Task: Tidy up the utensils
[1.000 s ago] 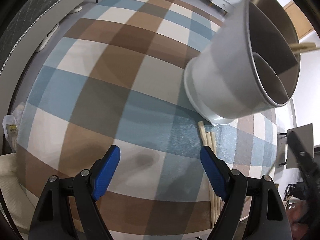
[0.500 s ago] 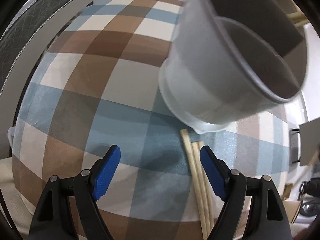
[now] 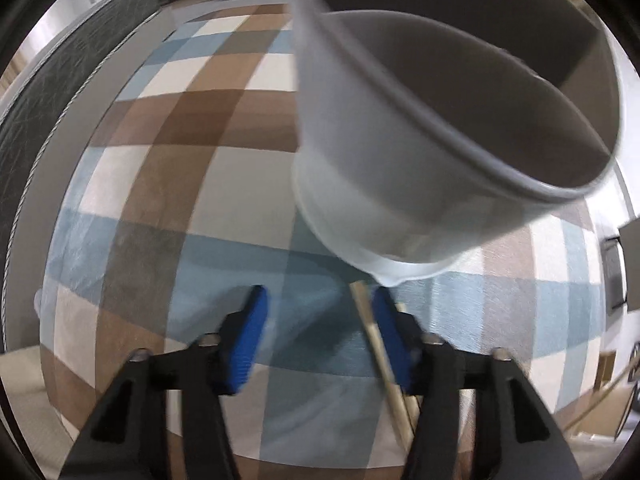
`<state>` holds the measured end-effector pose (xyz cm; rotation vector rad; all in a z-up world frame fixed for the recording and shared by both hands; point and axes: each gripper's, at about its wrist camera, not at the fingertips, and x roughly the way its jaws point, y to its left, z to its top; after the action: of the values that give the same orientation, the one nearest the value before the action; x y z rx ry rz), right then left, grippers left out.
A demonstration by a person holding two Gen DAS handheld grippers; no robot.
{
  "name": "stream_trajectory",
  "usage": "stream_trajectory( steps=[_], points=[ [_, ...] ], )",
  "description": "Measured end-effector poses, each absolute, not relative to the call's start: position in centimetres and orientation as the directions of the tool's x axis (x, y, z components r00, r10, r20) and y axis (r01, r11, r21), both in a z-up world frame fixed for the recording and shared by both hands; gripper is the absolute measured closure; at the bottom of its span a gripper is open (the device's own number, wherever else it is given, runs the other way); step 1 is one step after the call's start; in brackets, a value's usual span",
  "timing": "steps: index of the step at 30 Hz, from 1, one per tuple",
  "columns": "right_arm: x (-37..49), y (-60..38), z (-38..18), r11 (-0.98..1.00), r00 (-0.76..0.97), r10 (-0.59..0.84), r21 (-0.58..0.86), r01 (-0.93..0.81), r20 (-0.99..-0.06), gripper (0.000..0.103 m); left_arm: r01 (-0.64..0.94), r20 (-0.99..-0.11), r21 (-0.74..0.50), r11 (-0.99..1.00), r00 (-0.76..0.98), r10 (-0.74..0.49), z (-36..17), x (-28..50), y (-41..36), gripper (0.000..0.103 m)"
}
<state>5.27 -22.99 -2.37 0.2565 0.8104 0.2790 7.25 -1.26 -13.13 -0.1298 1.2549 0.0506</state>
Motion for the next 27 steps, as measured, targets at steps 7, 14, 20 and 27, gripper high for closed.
stream_trajectory(
  steps=[7,14,20,27],
  points=[
    [5.2,-22.9,-2.4,0.935,0.655,0.334,0.325,-0.14,-0.678,0.099,-0.083,-0.949,-0.039,0.996,0.314,-0.011,-12.8,7.2,-1.5,0.093],
    [5.3,-22.6,-2.5,0.934,0.652,0.335,0.33,-0.136,-0.68,0.099,-0.1,-0.948,-0.103,0.99,0.311,-0.067,-12.6,7.7,0.1,0.101],
    [5.0,-22.0,-1.9,0.937,0.667,0.334,0.31,-0.159,-0.666,0.099,-0.119,-0.926,-0.171,0.978,0.358,-0.118,-11.6,7.5,2.6,0.101],
    [4.0,-21.2,-0.9,0.934,0.693,0.346,0.303,-0.189,-0.632,0.099,-0.074,-0.829,-0.248,0.966,0.532,-0.172,-6.6,5.1,2.8,0.101]
  ],
)
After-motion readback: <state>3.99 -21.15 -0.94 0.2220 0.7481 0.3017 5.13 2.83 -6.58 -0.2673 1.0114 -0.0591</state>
